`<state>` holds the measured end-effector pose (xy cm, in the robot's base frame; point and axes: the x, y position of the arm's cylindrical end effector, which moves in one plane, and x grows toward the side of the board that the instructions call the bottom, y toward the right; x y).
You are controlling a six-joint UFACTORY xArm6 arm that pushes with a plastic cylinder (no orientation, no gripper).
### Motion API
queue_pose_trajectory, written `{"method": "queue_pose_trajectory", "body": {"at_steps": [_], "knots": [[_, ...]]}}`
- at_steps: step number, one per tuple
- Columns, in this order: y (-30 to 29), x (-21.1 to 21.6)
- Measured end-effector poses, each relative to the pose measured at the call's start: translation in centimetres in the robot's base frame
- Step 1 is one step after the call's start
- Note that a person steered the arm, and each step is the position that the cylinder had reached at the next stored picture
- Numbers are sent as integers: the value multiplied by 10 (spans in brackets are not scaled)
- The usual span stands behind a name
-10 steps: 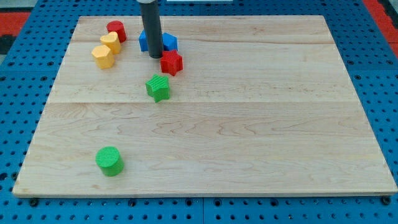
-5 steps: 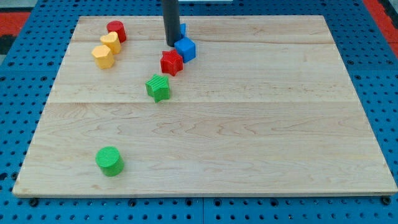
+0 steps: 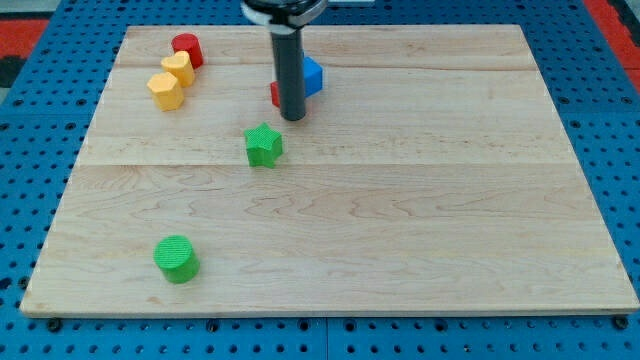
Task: Push the red star into the blue blocks diagonally to the green star
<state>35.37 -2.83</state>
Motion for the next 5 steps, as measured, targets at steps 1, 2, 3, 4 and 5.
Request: {"method": "queue_pose_trajectory", "body": {"at_steps": [1, 2, 3, 4, 5], "knots": [[7, -25], [-16, -17], [-32, -24], [-45, -24], [-47, -39]]}}
